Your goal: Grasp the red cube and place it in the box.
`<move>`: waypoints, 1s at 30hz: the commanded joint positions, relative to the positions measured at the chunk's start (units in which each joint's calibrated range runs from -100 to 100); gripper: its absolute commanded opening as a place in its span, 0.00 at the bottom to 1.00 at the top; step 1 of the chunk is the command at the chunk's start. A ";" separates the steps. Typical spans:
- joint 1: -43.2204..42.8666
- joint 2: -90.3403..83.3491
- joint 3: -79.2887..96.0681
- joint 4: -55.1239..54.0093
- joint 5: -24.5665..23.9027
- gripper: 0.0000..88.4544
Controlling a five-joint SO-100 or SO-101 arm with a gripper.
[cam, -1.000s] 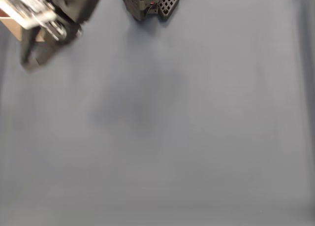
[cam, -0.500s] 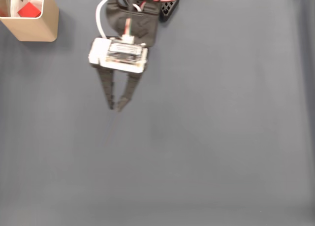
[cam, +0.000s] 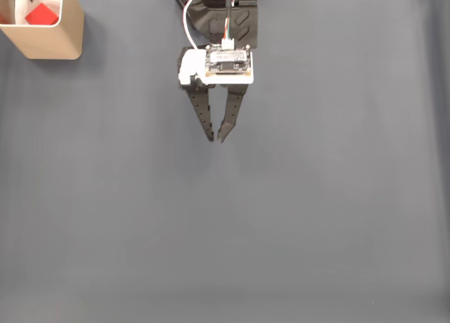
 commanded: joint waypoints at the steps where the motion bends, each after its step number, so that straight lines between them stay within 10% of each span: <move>1: -0.52 -6.05 4.10 -1.23 -0.39 0.00; 30: -1.30 -32.05 20.97 27.21 -0.05 0.00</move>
